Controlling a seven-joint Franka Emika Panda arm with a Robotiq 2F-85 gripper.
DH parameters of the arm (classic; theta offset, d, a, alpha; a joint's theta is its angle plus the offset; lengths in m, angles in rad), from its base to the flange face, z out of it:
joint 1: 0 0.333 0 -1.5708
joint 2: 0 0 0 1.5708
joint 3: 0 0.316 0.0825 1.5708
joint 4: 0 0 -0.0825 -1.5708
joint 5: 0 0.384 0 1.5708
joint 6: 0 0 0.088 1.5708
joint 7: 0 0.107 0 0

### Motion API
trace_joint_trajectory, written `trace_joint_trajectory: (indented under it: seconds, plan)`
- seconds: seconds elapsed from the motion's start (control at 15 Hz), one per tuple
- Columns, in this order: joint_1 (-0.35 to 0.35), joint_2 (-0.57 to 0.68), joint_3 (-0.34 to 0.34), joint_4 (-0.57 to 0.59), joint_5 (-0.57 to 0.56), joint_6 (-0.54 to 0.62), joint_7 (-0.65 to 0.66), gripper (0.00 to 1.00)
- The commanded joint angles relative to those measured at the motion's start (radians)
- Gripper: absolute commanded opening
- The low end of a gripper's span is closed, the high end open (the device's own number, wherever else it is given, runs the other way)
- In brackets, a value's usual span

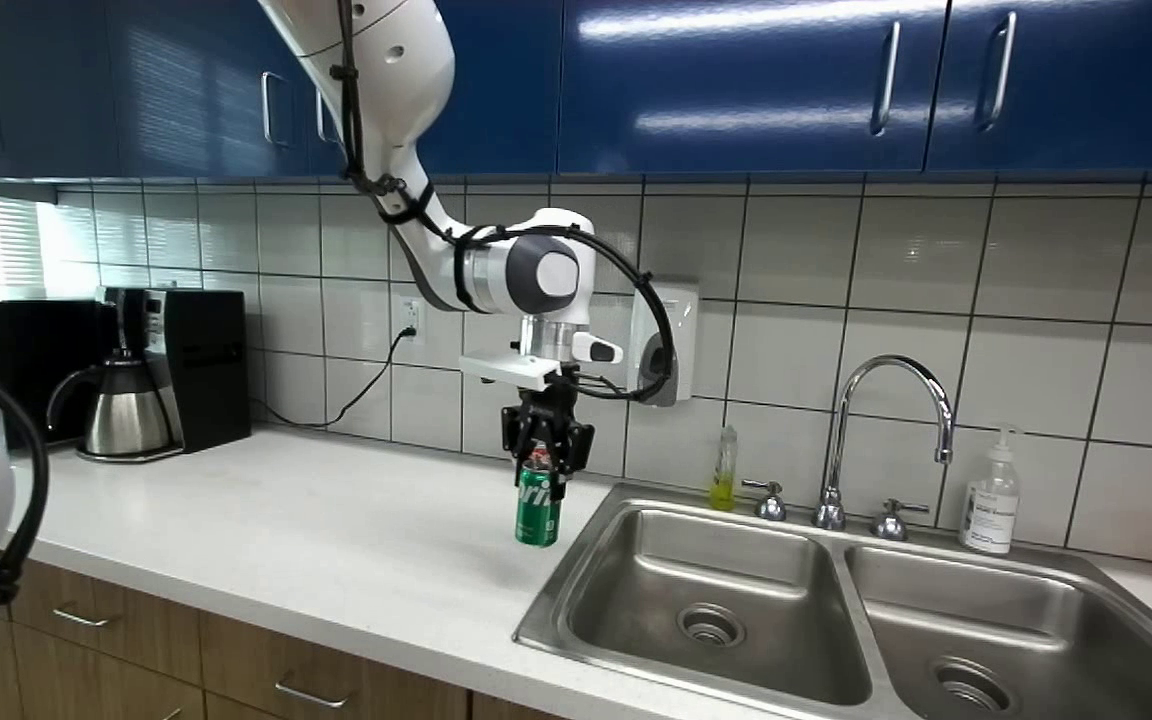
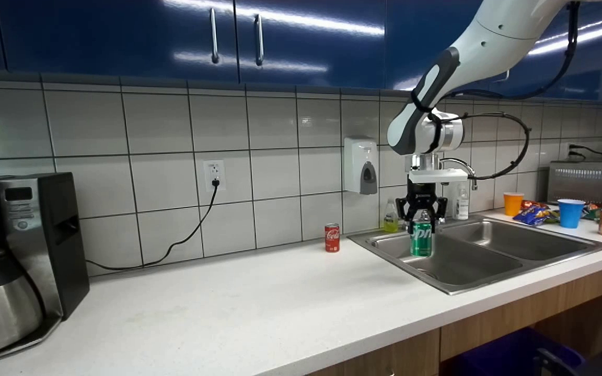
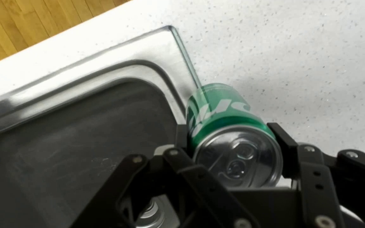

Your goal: Remove the green can from the sink and put it on the counter

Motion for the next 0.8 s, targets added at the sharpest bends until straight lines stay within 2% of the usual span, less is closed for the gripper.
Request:
trace_joint_trajectory:
  seconds: [0.0,0.73]
  plan:
    - [0.027,-0.033,0.037,-0.032,-0.012,-0.002,0.015,0.38]
    - [0.056,0.024,0.078,-0.077,0.011,0.102,0.002,0.38]
